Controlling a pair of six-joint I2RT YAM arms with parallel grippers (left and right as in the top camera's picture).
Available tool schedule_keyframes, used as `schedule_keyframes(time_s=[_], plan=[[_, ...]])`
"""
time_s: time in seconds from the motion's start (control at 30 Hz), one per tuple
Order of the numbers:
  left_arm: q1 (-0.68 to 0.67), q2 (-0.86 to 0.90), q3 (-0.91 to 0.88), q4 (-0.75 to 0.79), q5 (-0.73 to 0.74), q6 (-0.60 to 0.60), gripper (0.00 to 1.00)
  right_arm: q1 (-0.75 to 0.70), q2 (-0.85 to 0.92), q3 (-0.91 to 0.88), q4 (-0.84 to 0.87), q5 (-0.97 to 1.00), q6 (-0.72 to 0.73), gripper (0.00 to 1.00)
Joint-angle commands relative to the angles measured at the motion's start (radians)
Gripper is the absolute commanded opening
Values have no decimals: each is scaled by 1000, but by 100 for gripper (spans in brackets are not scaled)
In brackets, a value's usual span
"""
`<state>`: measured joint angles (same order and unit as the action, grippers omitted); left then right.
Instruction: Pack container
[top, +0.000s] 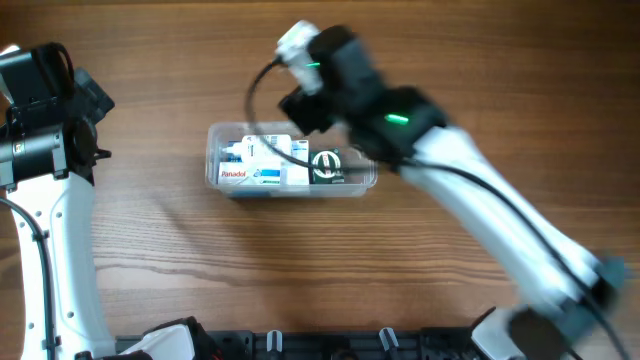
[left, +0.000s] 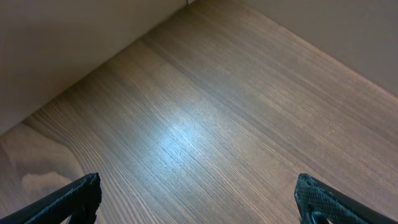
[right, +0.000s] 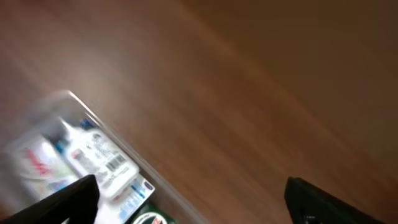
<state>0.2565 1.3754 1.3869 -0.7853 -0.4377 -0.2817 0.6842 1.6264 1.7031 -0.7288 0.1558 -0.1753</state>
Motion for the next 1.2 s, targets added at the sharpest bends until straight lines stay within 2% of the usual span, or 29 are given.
schedule_keyframes(time_s=[0.0,0.33,0.57,0.73,0.93,1.1,1.17], plan=[[4,-5,5,2,-13,16,100,-12,-306,4,-72,-47,73,100],[4,-5,5,2,-13,16,100,-11,-966,4,-391,-14,98,100],[4,-5,5,2,-13,16,100,-11,-1293,4,-517,35,141,100],[4,-5,5,2,-13,16,100,-11,-1400,4,-584,43,123,100],[4,-5,5,2,-13,16,100,-11,-1437,7,-694,47,135,100],[4,-5,5,2,-13,16,100,-11,-1437,2,-668,38,140,100],[4,-5,5,2,-13,16,100,-11,-1437,-27,-597,-33,87,100]])
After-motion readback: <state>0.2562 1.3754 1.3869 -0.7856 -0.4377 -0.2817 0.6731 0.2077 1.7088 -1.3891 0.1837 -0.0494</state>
